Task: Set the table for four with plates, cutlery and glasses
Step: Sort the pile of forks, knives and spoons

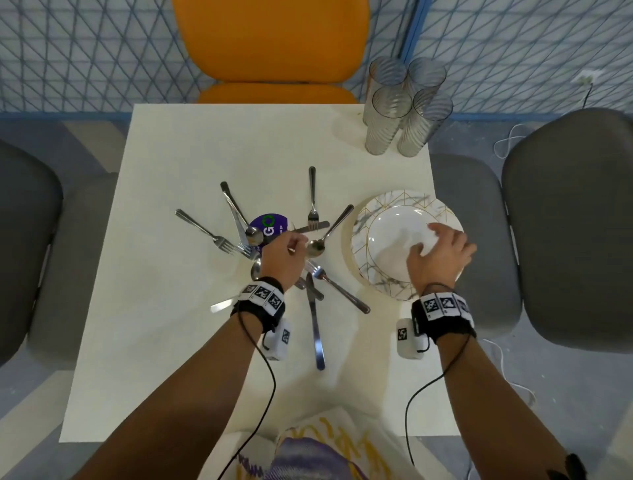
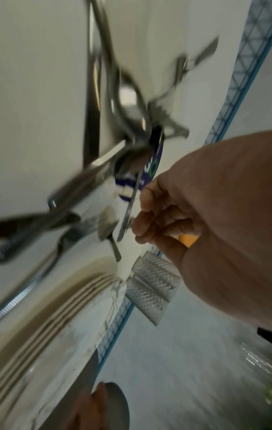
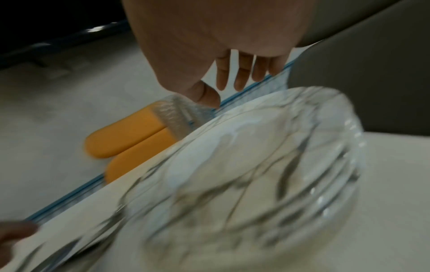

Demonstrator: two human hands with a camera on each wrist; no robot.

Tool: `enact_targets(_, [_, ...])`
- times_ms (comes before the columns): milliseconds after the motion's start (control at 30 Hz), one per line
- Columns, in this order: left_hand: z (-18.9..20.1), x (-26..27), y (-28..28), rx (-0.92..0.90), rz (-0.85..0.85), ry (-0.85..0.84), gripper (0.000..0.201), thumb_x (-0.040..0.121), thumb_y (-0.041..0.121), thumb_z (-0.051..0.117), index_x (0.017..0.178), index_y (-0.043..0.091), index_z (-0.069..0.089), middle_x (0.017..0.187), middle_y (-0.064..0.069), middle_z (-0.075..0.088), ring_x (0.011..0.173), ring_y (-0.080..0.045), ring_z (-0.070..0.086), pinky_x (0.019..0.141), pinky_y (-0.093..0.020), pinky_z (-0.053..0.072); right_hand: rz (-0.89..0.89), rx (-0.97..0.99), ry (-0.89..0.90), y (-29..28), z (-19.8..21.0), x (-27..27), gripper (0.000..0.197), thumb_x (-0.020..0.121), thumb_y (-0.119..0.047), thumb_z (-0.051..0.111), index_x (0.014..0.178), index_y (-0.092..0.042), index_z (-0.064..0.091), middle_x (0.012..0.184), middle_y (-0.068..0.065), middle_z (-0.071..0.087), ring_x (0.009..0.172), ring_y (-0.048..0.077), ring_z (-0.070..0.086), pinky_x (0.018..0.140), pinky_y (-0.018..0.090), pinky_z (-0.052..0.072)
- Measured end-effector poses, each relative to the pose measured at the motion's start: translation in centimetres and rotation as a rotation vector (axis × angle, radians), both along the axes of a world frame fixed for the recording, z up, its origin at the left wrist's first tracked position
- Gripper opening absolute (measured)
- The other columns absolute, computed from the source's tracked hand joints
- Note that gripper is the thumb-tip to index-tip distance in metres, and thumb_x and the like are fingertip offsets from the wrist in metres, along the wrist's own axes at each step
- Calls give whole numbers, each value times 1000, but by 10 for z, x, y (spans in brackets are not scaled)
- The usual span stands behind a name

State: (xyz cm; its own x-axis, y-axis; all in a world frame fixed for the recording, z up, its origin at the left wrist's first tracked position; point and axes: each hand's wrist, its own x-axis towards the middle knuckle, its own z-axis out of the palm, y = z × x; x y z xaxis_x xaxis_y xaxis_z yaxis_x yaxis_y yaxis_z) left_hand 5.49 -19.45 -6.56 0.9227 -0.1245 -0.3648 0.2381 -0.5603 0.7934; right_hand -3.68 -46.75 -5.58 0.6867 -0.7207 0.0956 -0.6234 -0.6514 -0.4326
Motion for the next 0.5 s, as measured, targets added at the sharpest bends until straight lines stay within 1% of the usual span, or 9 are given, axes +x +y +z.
enact_targets(33, [-3, -4, 9, 1, 2, 12, 11, 101, 26, 59, 101, 28, 70, 90, 9, 72, 83, -13, 70, 81, -37, 62, 101, -3, -56, 17, 1, -1, 39, 77, -17, 59, 116, -18, 62, 112, 7, 61, 103, 32, 49, 92, 37, 36])
enact_targets(67, [-6, -9, 18, 4, -1, 22, 10, 100, 26, 60, 100, 29, 70, 89, 7, 74, 84, -14, 72, 83, -38, 62, 211, 30, -108, 35, 1, -2, 33, 79, -12, 59, 111, -17, 64, 105, 3, 62, 98, 28, 51, 90, 35, 39])
enact_targets(100, [-7, -15, 25, 17, -11, 26, 9, 100, 25, 61, 100, 28, 70, 89, 6, 75, 85, -13, 72, 83, -35, 62, 319, 92, -134, 54, 1, -3, 28, 81, -7, 59, 107, -16, 66, 101, 1, 63, 94, 25, 52, 89, 36, 45])
enact_targets(167, [-10, -26, 36, 48, -45, 17, 8, 100, 25, 63, 100, 24, 71, 88, 6, 75, 84, -10, 72, 81, -27, 60, 500, 218, -71, 91, 1, -6, 25, 86, -1, 60, 107, -15, 66, 101, -1, 62, 93, 20, 56, 86, 35, 52])
enact_targets(233, [-12, -37, 45, 54, -83, 27, 7, 99, 26, 65, 96, 24, 71, 86, 7, 75, 79, -10, 70, 78, -27, 59, 623, 242, 74, 120, -6, -9, 29, 89, -3, 60, 117, -12, 63, 112, 3, 60, 103, 21, 57, 92, 32, 52])
enact_targets(300, [-15, -47, 51, 36, -140, 83, 9, 99, 24, 66, 91, 26, 69, 84, 5, 75, 74, -12, 69, 73, -27, 59, 668, 146, 238, 138, -18, -11, 40, 89, -8, 62, 129, -11, 58, 124, 8, 58, 116, 26, 53, 103, 35, 47])
enact_targets(367, [-19, -56, 58, 31, -186, 142, 15, 98, 25, 66, 84, 28, 68, 81, 5, 75, 69, -14, 68, 69, -29, 59, 647, 89, 369, 147, -27, -11, 43, 90, -10, 61, 133, -10, 54, 129, 11, 55, 122, 30, 49, 107, 36, 41])
enact_targets(433, [-22, -63, 66, 27, -198, 172, 16, 97, 27, 65, 82, 28, 69, 77, 6, 75, 69, -17, 70, 71, -34, 62, 565, 182, 427, 154, -32, -10, 43, 88, -3, 61, 130, -9, 53, 129, 11, 54, 122, 29, 49, 103, 33, 42])
enact_targets(500, [-22, -68, 72, 2, -176, 219, 13, 97, 27, 64, 85, 25, 70, 78, 6, 75, 73, -20, 72, 73, -36, 63, 483, 277, 428, 159, -32, -10, 42, 86, 3, 60, 126, -8, 55, 126, 11, 57, 118, 28, 52, 99, 32, 45])
